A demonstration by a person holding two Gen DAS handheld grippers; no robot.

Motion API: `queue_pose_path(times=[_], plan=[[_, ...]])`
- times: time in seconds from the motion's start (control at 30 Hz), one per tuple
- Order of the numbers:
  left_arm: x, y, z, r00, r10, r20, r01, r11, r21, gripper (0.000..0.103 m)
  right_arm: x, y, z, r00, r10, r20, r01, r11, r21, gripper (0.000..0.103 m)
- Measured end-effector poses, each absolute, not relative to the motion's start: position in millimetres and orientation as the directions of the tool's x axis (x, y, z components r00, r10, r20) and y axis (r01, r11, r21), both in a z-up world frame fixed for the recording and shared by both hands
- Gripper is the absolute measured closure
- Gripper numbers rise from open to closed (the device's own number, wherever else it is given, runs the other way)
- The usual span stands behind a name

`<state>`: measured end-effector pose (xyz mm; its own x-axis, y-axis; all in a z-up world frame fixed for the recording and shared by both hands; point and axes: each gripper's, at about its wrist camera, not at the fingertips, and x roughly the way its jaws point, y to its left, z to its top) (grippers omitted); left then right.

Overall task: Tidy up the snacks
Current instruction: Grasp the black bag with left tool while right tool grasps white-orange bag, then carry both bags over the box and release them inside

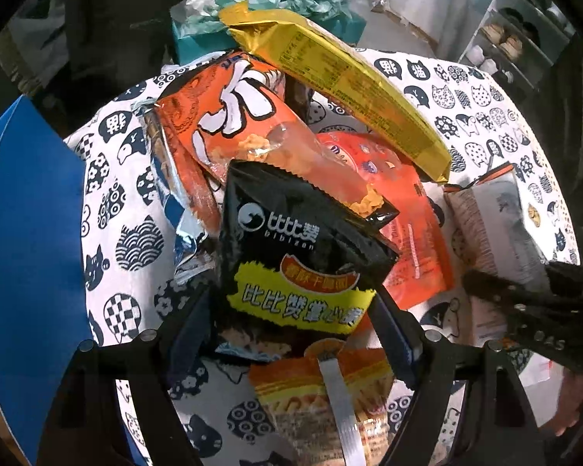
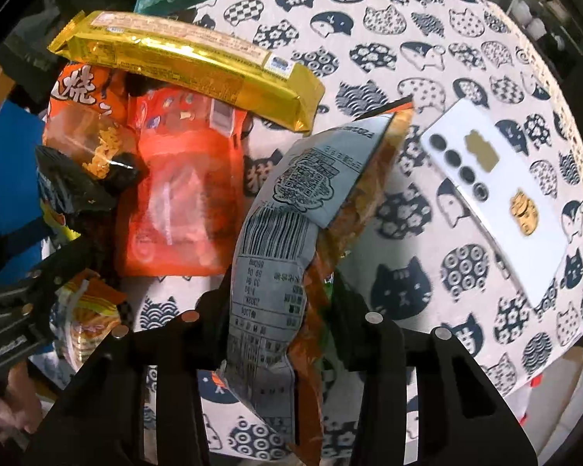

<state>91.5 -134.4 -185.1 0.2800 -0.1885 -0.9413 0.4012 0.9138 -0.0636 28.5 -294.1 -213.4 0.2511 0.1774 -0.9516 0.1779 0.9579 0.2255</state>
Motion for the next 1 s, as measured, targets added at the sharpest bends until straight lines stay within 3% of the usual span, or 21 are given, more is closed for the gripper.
queue_pose_path(times=[0.1, 0.2, 0.33, 1.0], plan=[[92, -136, -186, 0.294, -0.192, -0.936, 0.412, 0.909, -0.057, 0.022, 26, -298, -210, 0.259, 0.158, -0.953, 0.165, 0.965, 0.205, 0.063], [91, -137, -184, 0.313, -0.194, -0.930, 0.425, 0.904, -0.046, 0.037, 27, -306, -202, 0.271, 0.127, -0.954, 0.142, 0.975, 0.170, 0.064], [88, -139, -180, 0.343, -0.180, -0.922, 0.444, 0.896, -0.010, 0.045, 25, -312, -191, 0.295, 0.097, -0.951, 0.122, 0.983, 0.138, 0.064], [69, -115, -113, 0.540, -0.156, -0.827, 0.408, 0.908, 0.095, 0.045, 29, -286, -123, 0.406, 0.073, -0.911, 0.058, 0.993, 0.105, 0.065]])
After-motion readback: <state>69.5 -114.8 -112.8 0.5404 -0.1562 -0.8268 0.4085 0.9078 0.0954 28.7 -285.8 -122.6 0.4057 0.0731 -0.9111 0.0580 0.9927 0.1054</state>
